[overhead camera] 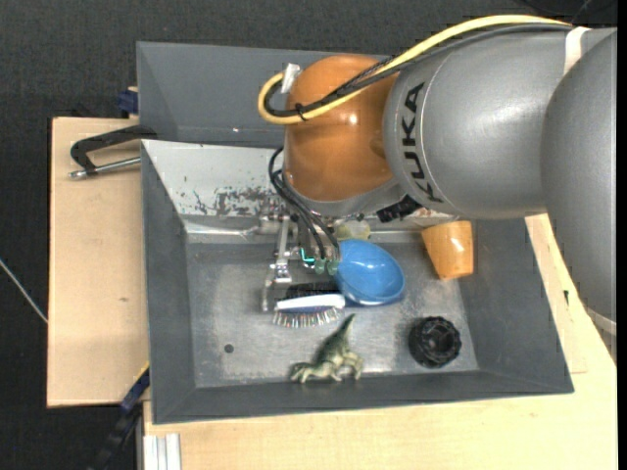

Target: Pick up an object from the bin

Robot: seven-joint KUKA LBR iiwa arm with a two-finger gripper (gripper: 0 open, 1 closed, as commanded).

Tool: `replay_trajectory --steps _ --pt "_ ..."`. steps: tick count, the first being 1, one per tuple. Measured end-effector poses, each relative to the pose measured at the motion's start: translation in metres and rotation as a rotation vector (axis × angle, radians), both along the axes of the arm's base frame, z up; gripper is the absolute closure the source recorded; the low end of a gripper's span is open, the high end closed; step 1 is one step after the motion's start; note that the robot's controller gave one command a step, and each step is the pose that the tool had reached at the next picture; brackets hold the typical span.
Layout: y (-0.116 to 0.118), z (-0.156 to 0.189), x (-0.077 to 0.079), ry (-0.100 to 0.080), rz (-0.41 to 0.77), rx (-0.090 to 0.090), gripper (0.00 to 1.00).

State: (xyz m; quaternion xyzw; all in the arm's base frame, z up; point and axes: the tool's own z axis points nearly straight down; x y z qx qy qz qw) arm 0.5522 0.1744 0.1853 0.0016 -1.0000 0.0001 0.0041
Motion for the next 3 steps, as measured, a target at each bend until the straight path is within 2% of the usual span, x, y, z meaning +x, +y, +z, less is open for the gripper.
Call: replay_trajectory --steps 1,2,3 --pt "-0.105 -0.090 0.029 -0.002 -0.034 -0.001 0.00" --pt "-0.100 -0.085 0.030 -0.010 -0.028 0.004 1.00" --pt "-0.096 0.067 0.032 -0.022 -0.070 0.004 1.00"
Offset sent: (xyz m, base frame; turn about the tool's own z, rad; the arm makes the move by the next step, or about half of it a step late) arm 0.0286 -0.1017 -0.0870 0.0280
